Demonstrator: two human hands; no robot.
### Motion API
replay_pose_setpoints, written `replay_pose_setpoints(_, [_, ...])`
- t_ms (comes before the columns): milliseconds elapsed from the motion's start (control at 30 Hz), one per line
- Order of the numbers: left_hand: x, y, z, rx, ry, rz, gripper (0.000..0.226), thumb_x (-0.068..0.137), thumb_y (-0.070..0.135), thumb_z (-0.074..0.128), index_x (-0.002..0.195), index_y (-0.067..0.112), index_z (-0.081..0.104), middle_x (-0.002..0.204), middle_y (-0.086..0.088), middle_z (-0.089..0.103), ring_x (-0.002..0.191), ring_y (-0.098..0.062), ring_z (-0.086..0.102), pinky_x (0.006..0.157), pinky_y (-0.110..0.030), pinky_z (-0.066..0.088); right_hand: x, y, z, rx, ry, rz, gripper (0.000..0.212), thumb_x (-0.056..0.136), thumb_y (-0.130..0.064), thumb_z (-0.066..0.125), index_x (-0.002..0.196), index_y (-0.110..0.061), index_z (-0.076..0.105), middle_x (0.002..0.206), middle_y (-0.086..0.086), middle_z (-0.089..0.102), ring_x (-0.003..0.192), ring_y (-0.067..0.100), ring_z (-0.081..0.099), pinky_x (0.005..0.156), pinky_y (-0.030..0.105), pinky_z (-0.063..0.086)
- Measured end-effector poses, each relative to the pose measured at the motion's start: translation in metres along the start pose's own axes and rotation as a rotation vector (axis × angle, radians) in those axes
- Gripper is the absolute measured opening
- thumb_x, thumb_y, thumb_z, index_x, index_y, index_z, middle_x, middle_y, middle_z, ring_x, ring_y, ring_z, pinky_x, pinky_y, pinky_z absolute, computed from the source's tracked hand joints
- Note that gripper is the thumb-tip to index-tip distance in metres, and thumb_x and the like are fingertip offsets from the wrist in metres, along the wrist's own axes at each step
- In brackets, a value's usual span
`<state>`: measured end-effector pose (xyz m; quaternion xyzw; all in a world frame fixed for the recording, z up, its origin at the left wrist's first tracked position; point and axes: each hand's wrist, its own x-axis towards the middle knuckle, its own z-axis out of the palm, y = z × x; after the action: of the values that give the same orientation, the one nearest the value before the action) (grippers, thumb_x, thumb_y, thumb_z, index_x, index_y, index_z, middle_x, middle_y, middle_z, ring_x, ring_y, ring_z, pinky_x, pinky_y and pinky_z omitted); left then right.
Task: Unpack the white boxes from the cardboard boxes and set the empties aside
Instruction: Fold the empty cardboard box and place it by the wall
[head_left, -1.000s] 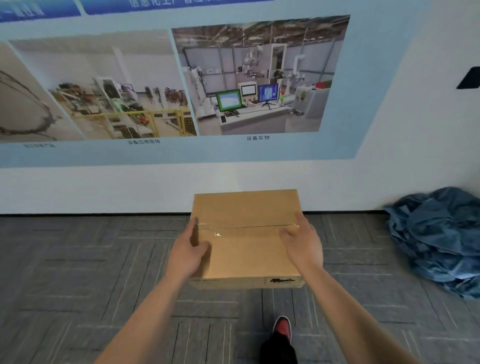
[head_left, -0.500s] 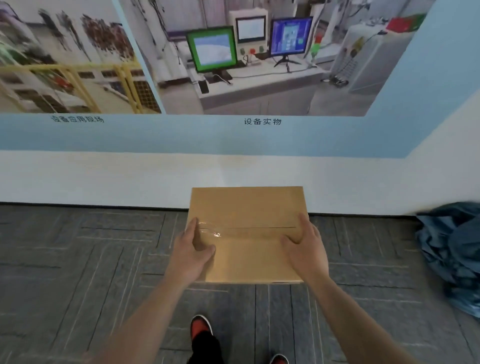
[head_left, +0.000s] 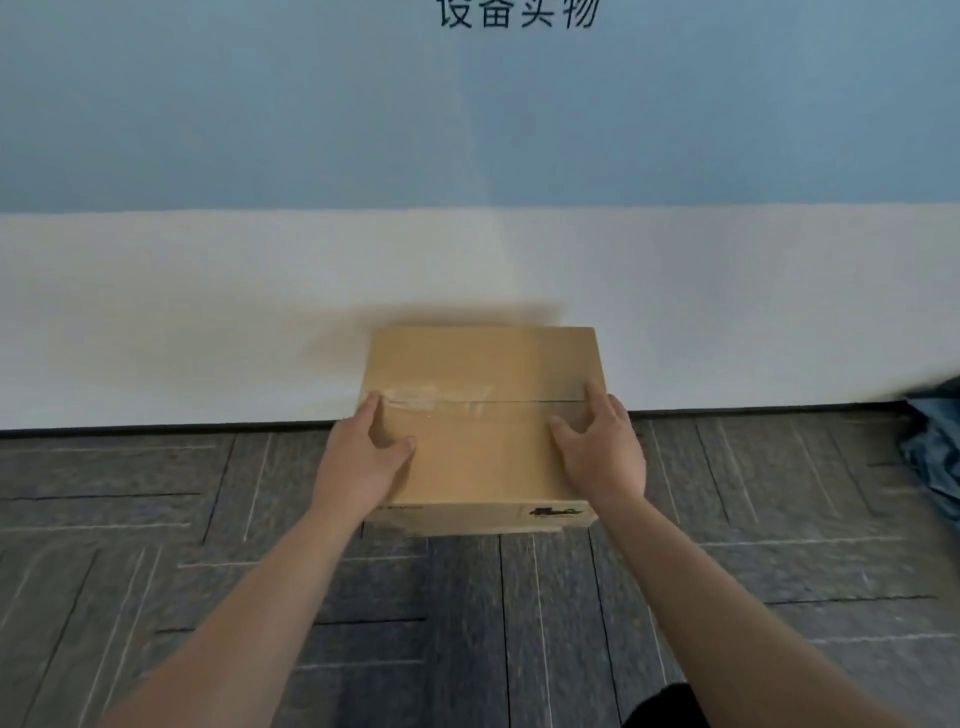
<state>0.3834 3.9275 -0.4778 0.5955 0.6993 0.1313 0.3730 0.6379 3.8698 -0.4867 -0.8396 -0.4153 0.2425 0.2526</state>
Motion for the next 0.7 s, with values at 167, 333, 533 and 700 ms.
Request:
replay_pose_setpoints(167, [0.034,-0.017,0.029,-0.011,0.018,0.022,0.081,0.090,0.044,0.065,0.156,0.033,0.019,0.155,0.001,0.031,0.139,-0.023,0.037,0.108,-0.042,0.037,0.035,0.017,0.035,-0.026,-0.002,-0.008,0.067,0.094,-0.047,0.057,0.152,-0.028,0.031,0.150,-0.007,0.038,0.107,0.020,0.059,0.069,0.032,0.043])
replay_pose_setpoints(333, [0.051,-0.029,0.049,0.011,0.027,0.022,0.081,0.090,0.044,0.065,0.156,0.033,0.020,0.157,0.000,0.030,0.140,-0.024,0.037,0.109,-0.041,0.037,0.053,0.032,0.058,-0.029,-0.005,-0.007,0.067,0.093,-0.047,0.057,0.152,-0.029,0.031,0.152,-0.006,0.037,0.108,0.022,0.060,0.069,0.033,0.045])
replay_pose_setpoints(533, [0.059,-0.043,0.068,0.049,0.010,-0.015,0.080,0.091,0.045,0.063,0.156,0.032,0.019,0.158,-0.002,0.027,0.140,-0.026,0.037,0.108,-0.042,0.037,0.059,0.053,0.077,-0.042,-0.032,-0.012,0.066,0.093,-0.046,0.058,0.152,-0.030,0.031,0.152,-0.006,0.037,0.107,0.020,0.059,0.066,0.032,0.047])
replay_pose_setpoints(700, [0.063,-0.046,0.078,0.046,0.010,-0.022,0.080,0.091,0.044,0.064,0.156,0.031,0.019,0.158,-0.002,0.027,0.140,-0.026,0.035,0.111,-0.042,0.035,0.066,0.062,0.083,-0.041,-0.046,-0.013,0.067,0.093,-0.047,0.058,0.152,-0.031,0.030,0.151,-0.007,0.038,0.110,0.018,0.057,0.069,0.033,0.048])
